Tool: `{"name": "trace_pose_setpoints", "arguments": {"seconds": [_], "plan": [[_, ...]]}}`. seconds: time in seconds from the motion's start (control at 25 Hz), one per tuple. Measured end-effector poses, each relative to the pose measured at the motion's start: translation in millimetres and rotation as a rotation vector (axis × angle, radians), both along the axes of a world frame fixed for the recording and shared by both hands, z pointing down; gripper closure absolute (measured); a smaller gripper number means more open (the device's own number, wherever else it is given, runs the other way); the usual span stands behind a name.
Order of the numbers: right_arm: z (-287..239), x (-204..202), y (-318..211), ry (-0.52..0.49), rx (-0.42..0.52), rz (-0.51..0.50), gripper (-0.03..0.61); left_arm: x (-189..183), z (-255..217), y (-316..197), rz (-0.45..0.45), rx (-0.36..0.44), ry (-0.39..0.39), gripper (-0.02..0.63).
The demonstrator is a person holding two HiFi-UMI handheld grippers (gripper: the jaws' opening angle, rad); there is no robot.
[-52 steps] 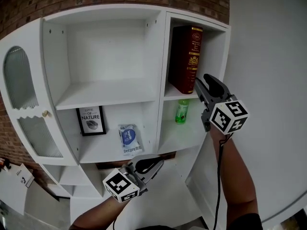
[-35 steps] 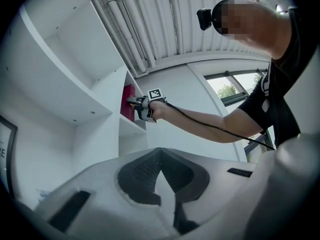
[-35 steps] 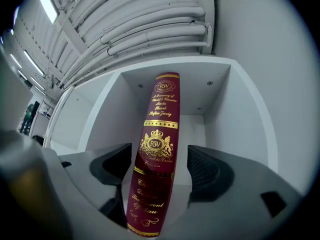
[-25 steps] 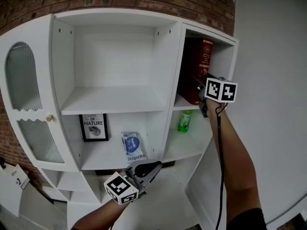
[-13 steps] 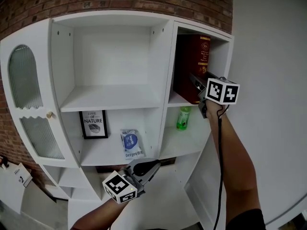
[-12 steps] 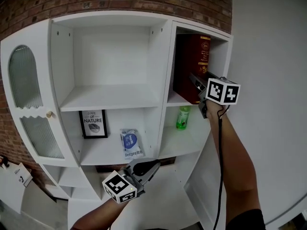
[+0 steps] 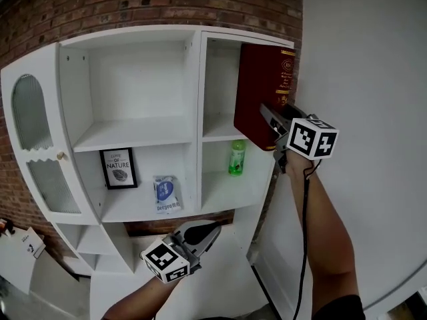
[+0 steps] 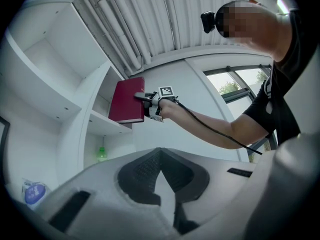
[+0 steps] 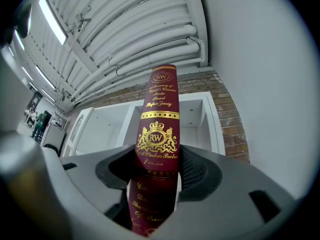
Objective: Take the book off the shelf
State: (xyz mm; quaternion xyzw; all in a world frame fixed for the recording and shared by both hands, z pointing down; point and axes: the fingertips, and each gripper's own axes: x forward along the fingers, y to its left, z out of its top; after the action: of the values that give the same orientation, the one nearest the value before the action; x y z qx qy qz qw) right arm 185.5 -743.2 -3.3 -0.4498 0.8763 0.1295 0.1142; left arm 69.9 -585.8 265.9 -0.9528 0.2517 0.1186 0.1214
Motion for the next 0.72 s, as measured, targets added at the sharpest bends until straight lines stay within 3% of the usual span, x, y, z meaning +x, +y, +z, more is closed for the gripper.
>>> {"name": "trace_pose_setpoints", "arguments": {"seconds": [0.28, 0.72], "plan": [[15.1, 36.9, 56.8, -0.016, 0.03, -0.065, 0.336, 42.1, 0.7, 31.5, -0.023, -0.01, -0.002, 0.606], [62.5, 51.7, 123.8, -0.026, 0.029, -0.142, 0.336, 67.5, 8.1, 84.0, -0.063, -0.011, -0.06, 0.606]]}}
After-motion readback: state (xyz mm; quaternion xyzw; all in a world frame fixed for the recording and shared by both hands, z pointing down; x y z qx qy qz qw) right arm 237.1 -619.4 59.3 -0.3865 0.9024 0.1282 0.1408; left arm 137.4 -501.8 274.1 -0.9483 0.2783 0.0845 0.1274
